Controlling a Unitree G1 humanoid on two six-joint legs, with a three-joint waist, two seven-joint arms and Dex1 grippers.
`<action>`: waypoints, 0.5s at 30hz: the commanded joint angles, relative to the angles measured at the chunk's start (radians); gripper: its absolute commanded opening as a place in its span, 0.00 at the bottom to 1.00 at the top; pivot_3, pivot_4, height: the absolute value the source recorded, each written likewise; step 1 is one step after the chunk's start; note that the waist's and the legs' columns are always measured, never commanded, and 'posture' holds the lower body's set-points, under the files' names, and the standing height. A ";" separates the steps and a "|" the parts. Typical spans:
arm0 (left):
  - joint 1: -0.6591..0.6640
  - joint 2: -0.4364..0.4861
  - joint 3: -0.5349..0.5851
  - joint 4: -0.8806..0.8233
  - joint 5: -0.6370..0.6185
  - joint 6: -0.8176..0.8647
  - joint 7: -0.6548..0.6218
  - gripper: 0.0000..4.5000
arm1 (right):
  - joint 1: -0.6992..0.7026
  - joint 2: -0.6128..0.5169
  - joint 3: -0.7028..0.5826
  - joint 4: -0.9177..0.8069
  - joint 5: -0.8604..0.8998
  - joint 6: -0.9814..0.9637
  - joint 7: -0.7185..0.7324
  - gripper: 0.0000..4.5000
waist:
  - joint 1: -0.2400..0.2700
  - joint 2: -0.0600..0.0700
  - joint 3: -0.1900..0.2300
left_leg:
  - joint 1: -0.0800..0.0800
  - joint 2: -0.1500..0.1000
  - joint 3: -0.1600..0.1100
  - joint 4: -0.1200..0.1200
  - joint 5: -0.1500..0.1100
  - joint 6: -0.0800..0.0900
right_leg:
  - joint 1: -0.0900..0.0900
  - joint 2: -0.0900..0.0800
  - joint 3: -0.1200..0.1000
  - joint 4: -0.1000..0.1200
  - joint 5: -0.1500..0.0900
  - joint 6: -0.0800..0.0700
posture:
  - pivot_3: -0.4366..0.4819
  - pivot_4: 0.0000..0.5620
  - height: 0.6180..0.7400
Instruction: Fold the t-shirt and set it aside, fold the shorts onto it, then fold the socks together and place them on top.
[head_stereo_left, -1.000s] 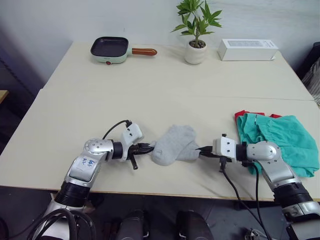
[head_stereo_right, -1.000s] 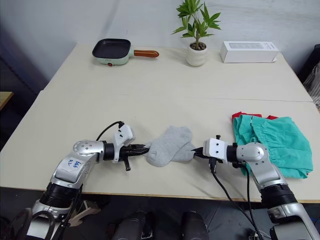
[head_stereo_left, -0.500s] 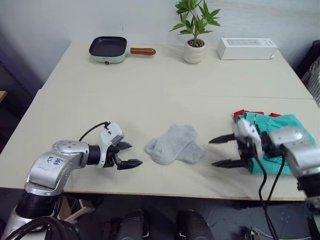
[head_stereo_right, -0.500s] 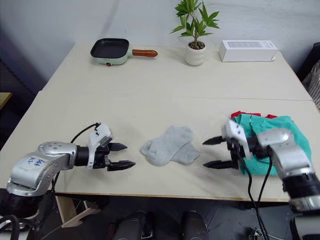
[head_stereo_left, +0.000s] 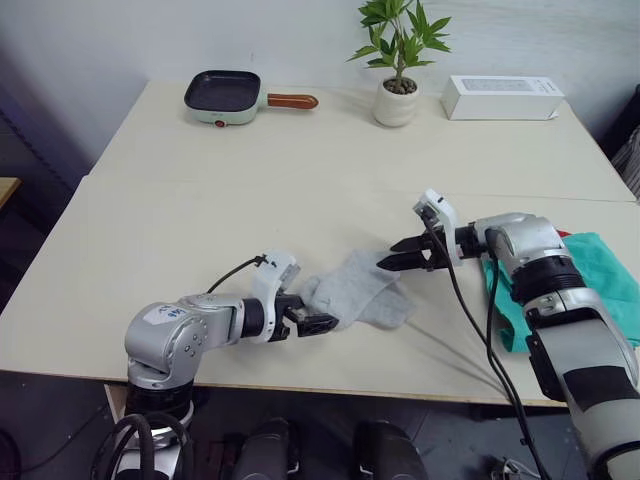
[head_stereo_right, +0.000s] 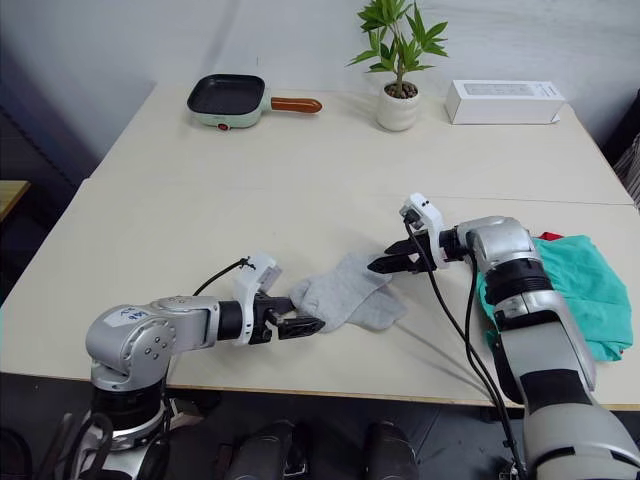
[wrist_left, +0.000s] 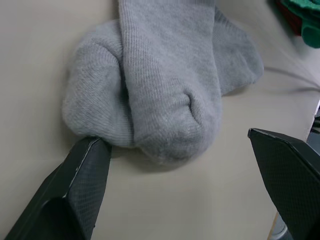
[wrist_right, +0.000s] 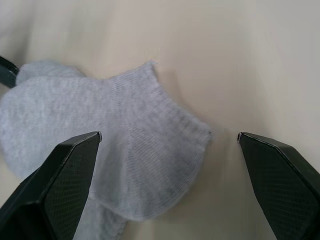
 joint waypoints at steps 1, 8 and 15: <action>0.009 -0.012 -0.011 0.001 -0.006 0.029 0.036 1.00 | -0.032 0.023 -0.004 0.045 -0.027 -0.022 0.014 0.99 | -0.002 0.000 0.000 | 0.001 0.000 0.000 0.000 0.000 0.000 | 0.000 0.000 0.000 -0.001 0.000 0.000 | 0.48 0.27 1.00; 0.028 0.001 -0.032 -0.002 -0.033 0.029 0.063 0.65 | -0.035 0.036 -0.022 0.066 -0.048 -0.057 0.031 0.53 | -0.002 0.000 0.000 | 0.001 0.001 0.000 -0.001 -0.002 -0.008 | -0.001 0.000 0.001 0.000 0.000 0.000 | 0.48 0.27 1.00; 0.030 0.025 -0.021 -0.001 -0.054 0.029 0.054 0.16 | -0.005 0.031 -0.066 0.030 -0.033 -0.079 0.012 0.00 | -0.002 0.000 0.000 | 0.001 0.001 0.000 -0.006 0.000 -0.005 | -0.001 0.001 0.001 -0.001 0.000 0.000 | 0.48 0.27 1.00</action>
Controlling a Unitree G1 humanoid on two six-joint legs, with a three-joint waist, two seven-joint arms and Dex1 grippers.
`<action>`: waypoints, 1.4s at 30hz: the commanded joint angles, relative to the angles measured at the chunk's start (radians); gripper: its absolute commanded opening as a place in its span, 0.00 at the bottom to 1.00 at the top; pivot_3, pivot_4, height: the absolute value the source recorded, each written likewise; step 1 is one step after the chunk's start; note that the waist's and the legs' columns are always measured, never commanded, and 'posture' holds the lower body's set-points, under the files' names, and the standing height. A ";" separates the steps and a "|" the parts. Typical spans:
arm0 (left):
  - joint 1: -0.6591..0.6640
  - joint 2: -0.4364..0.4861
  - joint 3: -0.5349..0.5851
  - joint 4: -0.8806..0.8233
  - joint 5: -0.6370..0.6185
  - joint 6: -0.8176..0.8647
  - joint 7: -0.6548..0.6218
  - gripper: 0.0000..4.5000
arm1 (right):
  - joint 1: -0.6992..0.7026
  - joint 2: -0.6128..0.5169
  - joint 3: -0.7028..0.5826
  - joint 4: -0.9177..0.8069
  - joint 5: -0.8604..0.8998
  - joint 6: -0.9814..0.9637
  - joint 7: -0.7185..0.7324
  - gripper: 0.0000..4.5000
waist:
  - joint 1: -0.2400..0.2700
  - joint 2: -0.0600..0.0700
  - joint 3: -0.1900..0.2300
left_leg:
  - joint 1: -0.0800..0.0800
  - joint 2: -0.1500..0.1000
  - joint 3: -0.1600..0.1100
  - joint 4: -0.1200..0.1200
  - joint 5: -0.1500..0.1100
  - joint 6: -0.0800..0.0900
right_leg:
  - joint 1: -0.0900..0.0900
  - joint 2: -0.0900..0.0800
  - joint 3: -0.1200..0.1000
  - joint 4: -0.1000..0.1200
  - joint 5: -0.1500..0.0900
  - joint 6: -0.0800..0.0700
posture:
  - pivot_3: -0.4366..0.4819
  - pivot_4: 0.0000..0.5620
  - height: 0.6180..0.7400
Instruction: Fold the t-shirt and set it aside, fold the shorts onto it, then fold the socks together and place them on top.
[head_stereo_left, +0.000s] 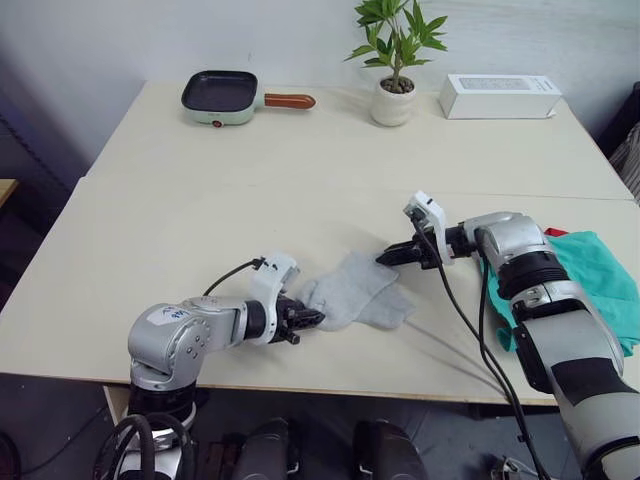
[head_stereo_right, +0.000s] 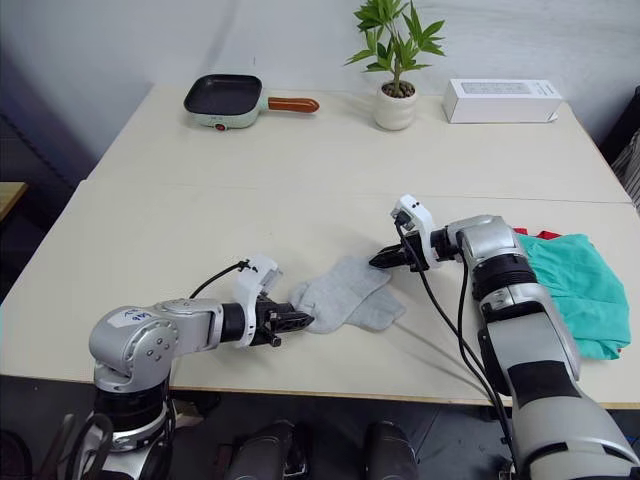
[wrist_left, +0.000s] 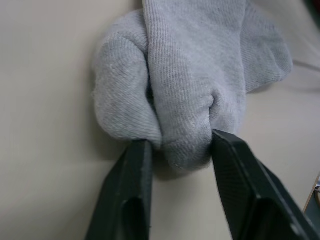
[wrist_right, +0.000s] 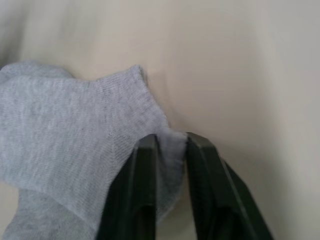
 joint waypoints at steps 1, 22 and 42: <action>0.012 0.024 -0.011 -0.007 -0.052 0.019 -0.034 0.11 | 0.023 -0.010 -0.062 -0.058 0.032 -0.014 0.003 0.00 | 0.000 0.000 0.000 | 0.000 0.000 0.000 0.000 0.000 0.000 | 0.000 0.000 0.000 0.000 0.000 0.000 | 0.48 0.27 1.00; 0.046 0.410 -0.013 0.107 -0.164 -0.313 -0.381 0.01 | 0.460 -0.098 -0.331 -0.852 0.332 0.267 -0.172 0.00 | 0.002 0.000 0.000 | -0.001 0.001 0.002 -0.005 -0.001 -0.006 | -0.006 -0.001 0.002 -0.004 -0.001 -0.001 | 0.48 0.27 1.00; 0.031 0.436 0.047 0.115 -0.226 -0.167 -0.319 0.69 | 0.569 -0.035 -0.291 -0.972 0.366 0.218 -0.329 0.00 | 0.001 0.000 0.000 | -0.007 0.001 0.005 -0.005 0.003 0.000 | -0.015 -0.001 0.006 0.001 -0.001 -0.002 | 0.48 0.27 1.00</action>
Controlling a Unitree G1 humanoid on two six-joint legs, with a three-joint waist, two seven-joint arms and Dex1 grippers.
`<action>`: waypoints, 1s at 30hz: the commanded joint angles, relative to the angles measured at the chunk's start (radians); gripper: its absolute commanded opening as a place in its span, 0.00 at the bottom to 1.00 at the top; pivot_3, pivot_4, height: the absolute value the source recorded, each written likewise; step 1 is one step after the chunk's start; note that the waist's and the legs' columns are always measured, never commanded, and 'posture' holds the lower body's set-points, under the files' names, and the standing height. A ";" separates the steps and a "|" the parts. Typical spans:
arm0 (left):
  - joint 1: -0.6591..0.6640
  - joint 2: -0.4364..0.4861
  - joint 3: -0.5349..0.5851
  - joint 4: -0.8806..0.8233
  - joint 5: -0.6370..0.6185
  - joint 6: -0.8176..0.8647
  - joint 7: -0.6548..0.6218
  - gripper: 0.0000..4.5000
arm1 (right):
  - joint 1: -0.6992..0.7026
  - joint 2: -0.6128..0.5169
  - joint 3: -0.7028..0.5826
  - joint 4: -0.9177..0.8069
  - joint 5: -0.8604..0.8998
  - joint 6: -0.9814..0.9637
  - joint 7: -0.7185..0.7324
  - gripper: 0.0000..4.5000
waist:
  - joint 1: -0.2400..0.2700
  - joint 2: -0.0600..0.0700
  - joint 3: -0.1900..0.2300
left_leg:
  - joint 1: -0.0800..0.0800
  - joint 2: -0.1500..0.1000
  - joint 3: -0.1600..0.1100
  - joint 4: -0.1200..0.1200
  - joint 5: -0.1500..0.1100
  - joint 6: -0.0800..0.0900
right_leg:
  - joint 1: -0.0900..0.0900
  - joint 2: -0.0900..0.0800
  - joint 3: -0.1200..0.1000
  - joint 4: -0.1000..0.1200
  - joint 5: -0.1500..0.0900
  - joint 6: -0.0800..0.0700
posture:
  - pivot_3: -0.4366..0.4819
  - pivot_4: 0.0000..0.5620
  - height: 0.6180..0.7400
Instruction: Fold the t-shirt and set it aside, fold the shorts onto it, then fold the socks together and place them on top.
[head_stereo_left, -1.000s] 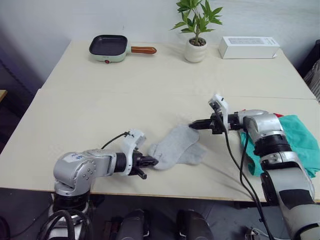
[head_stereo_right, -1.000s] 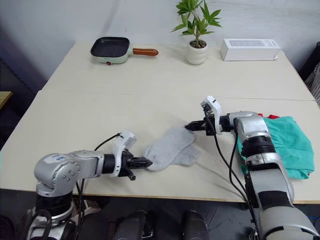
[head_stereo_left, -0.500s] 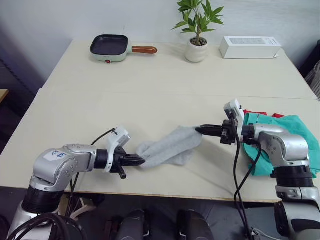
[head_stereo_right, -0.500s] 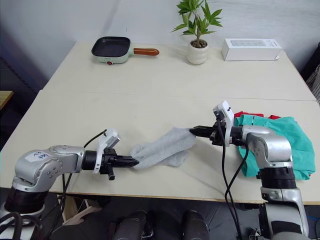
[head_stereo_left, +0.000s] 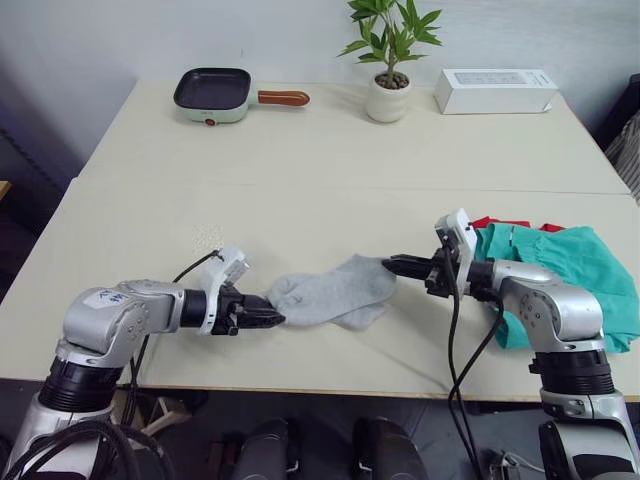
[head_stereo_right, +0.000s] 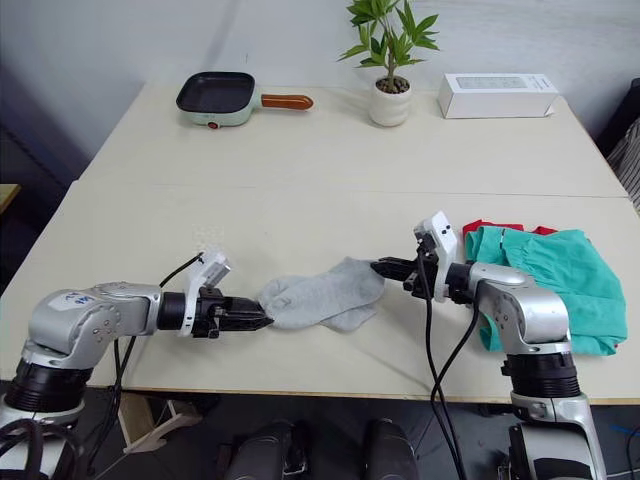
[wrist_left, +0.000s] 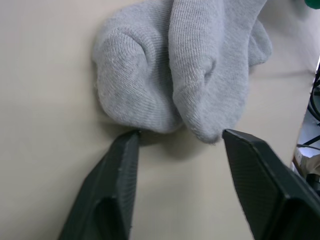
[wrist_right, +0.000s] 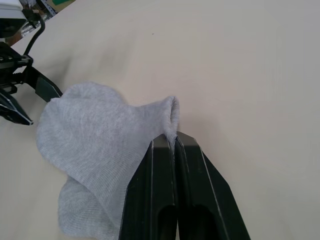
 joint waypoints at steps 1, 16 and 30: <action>0.019 -0.031 0.062 -0.090 -0.057 0.106 0.053 0.69 | -0.004 -0.007 0.000 -0.023 0.021 -0.020 0.000 0.00 | 0.000 0.000 0.000 | 0.000 0.000 0.000 0.000 0.000 0.000 | 0.000 0.000 0.000 0.000 0.000 0.000 | 0.48 0.27 1.00; -0.040 -0.297 0.177 -0.093 -0.046 0.274 0.274 0.65 | -0.004 -0.013 0.022 -0.026 0.026 -0.024 -0.003 0.00 | 0.002 0.000 0.000 | 0.000 0.000 0.000 0.000 0.002 0.001 | 0.000 0.001 0.000 0.001 0.000 0.000 | 0.48 0.27 1.00; -0.051 -0.267 0.171 -0.076 -0.096 0.274 0.278 0.01 | 0.021 -0.030 0.005 -0.057 0.054 -0.011 -0.004 0.00 | 0.003 0.000 0.000 | 0.000 -0.001 0.000 0.001 0.002 0.000 | 0.000 0.001 0.000 0.001 0.000 0.000 | 0.48 0.27 1.00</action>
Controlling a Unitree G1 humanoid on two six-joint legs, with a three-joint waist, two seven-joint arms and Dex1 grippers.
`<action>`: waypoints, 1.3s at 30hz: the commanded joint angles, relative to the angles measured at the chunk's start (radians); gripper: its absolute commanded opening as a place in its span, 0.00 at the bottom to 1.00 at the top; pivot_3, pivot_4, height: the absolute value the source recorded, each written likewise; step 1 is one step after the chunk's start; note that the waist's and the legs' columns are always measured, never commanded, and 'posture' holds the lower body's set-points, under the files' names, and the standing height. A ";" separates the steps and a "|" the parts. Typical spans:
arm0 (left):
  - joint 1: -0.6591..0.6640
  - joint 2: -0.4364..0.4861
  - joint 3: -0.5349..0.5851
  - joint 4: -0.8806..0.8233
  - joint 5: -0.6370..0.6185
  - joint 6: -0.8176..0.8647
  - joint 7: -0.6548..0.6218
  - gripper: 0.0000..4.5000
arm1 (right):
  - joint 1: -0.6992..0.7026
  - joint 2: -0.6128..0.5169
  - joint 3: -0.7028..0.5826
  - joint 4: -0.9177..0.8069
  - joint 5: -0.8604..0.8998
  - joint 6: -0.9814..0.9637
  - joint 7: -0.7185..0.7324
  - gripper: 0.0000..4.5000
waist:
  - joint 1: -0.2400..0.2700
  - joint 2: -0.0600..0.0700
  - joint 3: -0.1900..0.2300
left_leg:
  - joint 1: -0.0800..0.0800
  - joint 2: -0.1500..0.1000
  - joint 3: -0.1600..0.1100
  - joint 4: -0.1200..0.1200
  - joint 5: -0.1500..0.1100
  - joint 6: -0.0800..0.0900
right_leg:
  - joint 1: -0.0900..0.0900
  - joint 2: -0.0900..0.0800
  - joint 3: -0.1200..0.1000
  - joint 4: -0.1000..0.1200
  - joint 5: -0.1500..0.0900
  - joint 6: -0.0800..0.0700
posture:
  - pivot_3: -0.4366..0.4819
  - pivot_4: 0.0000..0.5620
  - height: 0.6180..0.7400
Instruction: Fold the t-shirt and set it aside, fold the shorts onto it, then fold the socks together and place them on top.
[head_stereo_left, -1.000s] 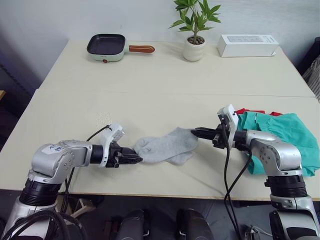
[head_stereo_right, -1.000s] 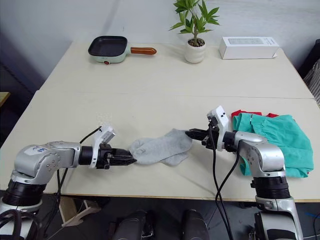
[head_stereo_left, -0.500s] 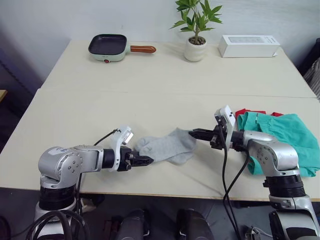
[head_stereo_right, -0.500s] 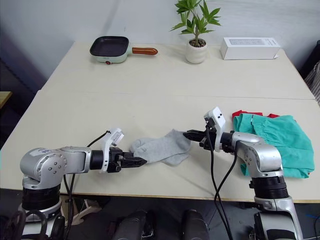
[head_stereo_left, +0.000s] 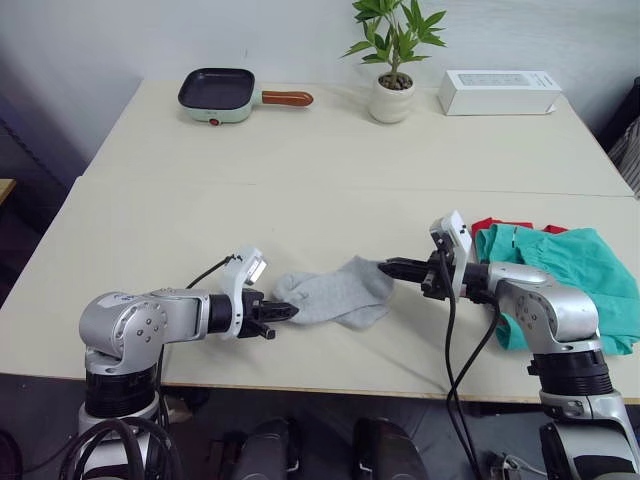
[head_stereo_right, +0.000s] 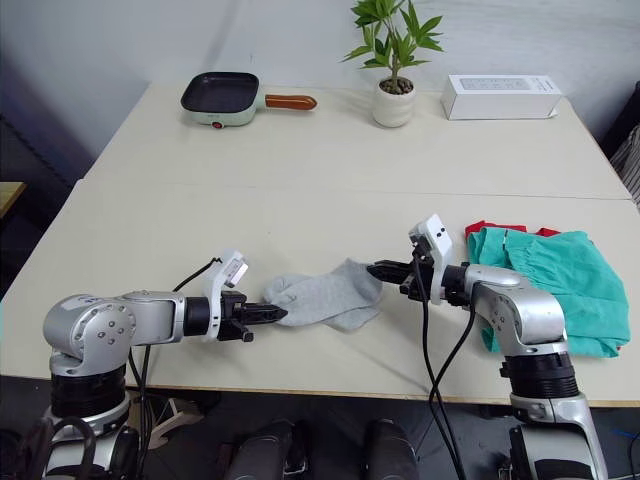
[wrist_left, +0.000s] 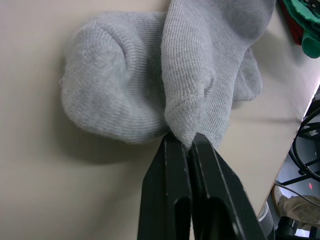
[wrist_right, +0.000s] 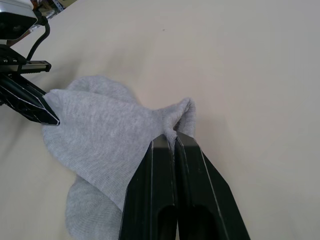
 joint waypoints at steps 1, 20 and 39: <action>-0.013 0.036 0.021 -0.003 -0.056 0.000 -0.032 0.01 | 0.014 -0.016 -0.029 -0.060 0.040 -0.002 0.002 0.00 | 0.000 0.000 0.000 | 0.000 0.000 0.000 0.000 0.000 0.000 | 0.000 0.000 0.000 0.000 0.000 0.000 | 0.48 0.27 1.00; -0.103 0.332 -0.094 0.282 -0.112 -0.205 -0.290 0.01 | 0.209 -0.001 -0.149 -0.359 0.255 0.088 -0.115 0.00 | 0.000 -0.001 0.000 | 0.000 0.000 0.000 -0.002 -0.003 -0.006 | -0.001 0.000 0.001 0.000 0.000 0.000 | 0.48 0.27 1.00; -0.307 0.319 -0.368 0.625 0.119 -0.451 -0.572 0.01 | 0.451 0.080 -0.070 -0.460 0.152 -0.120 -0.276 0.00 | 0.000 -0.001 0.001 | -0.002 0.000 0.000 -0.001 0.000 -0.001 | -0.003 0.000 0.001 0.000 0.000 -0.001 | 0.48 0.27 1.00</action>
